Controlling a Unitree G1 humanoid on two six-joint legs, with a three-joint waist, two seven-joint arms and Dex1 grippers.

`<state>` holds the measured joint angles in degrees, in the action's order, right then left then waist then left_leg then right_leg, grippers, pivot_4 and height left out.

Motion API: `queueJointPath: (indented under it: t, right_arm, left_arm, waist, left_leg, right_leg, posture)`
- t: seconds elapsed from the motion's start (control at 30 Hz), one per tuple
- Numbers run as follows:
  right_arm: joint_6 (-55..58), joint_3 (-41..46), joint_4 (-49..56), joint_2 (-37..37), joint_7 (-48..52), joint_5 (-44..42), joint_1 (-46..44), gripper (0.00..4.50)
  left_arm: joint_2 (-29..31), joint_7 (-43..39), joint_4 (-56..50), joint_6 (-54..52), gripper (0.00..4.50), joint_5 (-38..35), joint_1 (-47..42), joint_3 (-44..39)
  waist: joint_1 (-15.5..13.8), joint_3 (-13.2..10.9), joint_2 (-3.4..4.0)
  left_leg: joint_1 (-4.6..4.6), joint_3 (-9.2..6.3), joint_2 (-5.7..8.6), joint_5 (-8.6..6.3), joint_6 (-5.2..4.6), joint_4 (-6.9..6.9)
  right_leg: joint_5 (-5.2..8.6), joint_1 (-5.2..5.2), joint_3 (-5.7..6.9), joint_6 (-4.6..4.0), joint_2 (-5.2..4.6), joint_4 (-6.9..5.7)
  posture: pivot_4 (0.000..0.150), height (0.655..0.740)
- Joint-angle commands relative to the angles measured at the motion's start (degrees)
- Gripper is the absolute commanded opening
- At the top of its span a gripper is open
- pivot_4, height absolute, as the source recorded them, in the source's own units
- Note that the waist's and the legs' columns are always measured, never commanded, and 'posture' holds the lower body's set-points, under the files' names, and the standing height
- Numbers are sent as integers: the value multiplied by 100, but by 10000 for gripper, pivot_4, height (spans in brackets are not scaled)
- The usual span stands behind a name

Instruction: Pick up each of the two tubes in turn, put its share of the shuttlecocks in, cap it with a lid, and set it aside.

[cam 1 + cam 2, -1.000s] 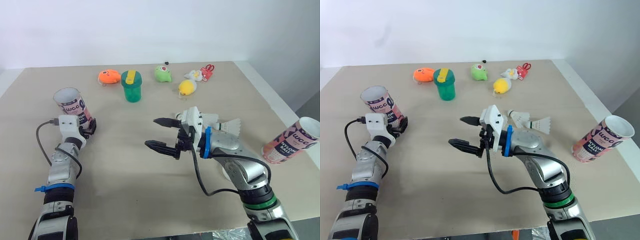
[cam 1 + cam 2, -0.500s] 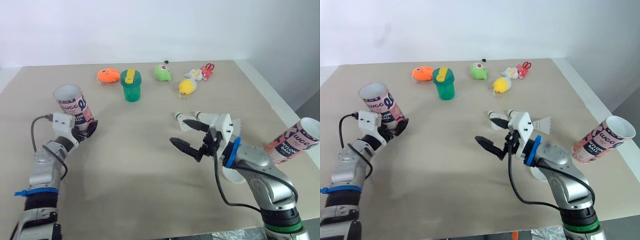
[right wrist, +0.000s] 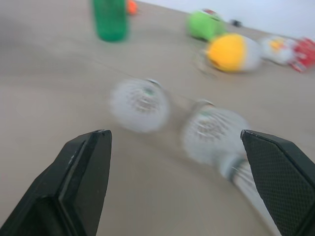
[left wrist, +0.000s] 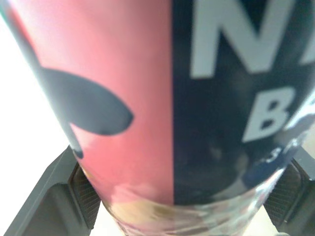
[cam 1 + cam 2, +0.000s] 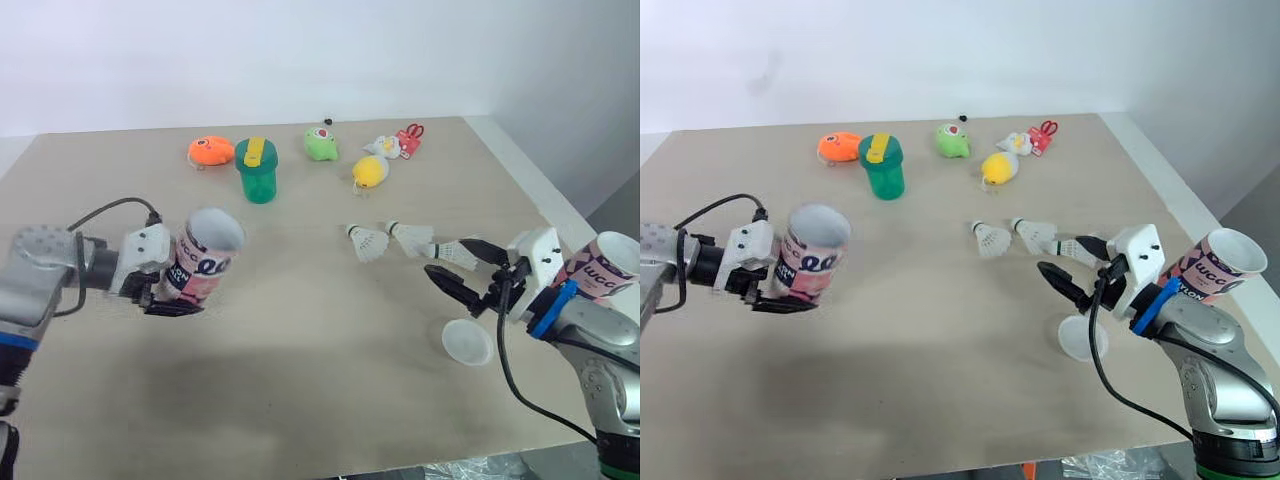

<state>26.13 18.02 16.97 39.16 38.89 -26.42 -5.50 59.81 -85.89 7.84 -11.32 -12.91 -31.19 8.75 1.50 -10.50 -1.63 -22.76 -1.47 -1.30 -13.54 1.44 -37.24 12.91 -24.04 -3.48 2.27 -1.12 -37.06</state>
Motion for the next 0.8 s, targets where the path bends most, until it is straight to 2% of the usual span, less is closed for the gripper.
queueJointPath:
  t: [0.03, 0.17, 0.4, 0.8]
  right_arm:
    - [-152, 118, -255, 37, -307, 293, -143, 45000]
    - [-235, 53, -668, -4, -480, 540, -216, 45000]
    - [-252, 117, -1130, -131, -586, 514, -441, 45000]
    - [104, -255, -1538, -280, -210, 301, -911, 45000]
  left_arm:
    - [88, -359, -142, 98, 39556, 223, -168, 227]
    - [-45, -346, -261, 24, 39556, 289, -169, 304]
    - [-77, -283, -469, -70, 39556, 261, 57, 245]
    - [-45, -167, -652, -158, 39556, 183, 191, 148]
  waist:
    - [1, 0, 0]
    - [-3, 0, 0]
    - [-1, 0, 0]
    - [0, -1, 2]
  left_leg:
    - [-6, 4, 0, -2, -3, -1]
    - [-46, 6, -2, -3, -6, -8]
    - [-46, 9, -2, -9, -15, -11]
    - [-44, 17, -5, -9, -16, -24]
  right_leg:
    - [-1, -7, -4, 5, 0, 0]
    - [-5, -39, -6, 12, 4, 0]
    - [-2, -39, -11, 14, 4, -2]
    - [-9, -38, -19, 17, 8, -9]
  posture:
    - [1500, 7400]
    - [1500, 7400]
    - [1500, 7400]
    - [1500, 7400]
